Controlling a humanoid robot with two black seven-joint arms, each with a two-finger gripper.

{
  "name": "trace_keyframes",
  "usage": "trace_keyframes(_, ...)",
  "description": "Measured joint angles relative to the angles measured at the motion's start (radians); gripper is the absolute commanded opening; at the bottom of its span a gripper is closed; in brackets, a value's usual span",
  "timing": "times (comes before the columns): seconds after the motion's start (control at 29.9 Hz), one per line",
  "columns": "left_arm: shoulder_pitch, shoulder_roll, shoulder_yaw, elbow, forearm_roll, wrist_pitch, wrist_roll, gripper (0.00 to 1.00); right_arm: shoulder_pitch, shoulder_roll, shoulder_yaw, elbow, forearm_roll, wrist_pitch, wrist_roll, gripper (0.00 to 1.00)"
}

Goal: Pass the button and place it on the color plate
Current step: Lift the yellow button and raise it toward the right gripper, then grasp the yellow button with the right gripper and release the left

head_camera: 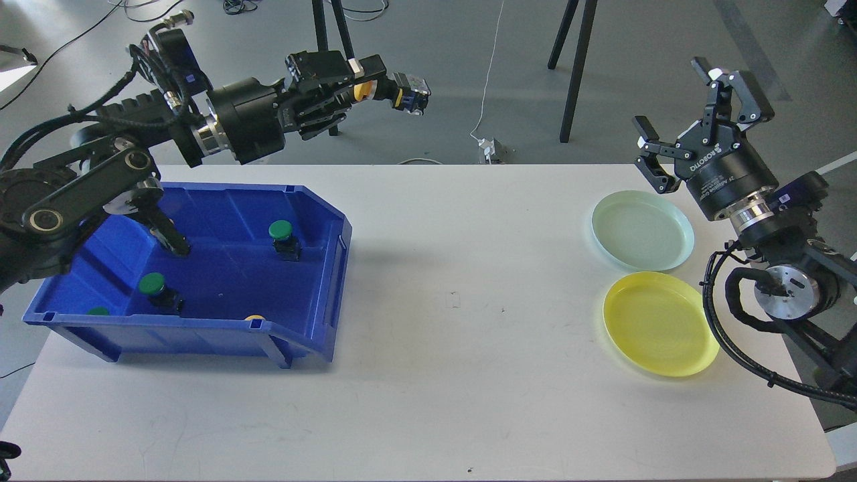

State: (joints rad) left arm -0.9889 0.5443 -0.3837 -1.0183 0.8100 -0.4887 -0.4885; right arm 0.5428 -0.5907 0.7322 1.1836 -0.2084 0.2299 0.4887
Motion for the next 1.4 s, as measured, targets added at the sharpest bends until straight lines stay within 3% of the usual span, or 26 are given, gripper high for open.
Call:
trace_keyframes(0.27,0.032,-0.03,-0.003,0.009,-0.014,0.0,0.0,0.26,0.013,0.146,-0.068,-0.014,-0.063,0.003,0.0,0.99)
trace_keyframes(0.67,0.033,-0.032,-0.002,0.014,-0.016,0.0,0.0,0.26,0.195,0.499,-0.205,-0.239,-0.091,0.002,0.0,0.98)
trace_keyframes(1.4,0.035,-0.032,-0.002,0.024,-0.015,0.0,0.0,0.26,0.282,0.591,-0.199,-0.307,-0.071,0.003,0.0,0.94)
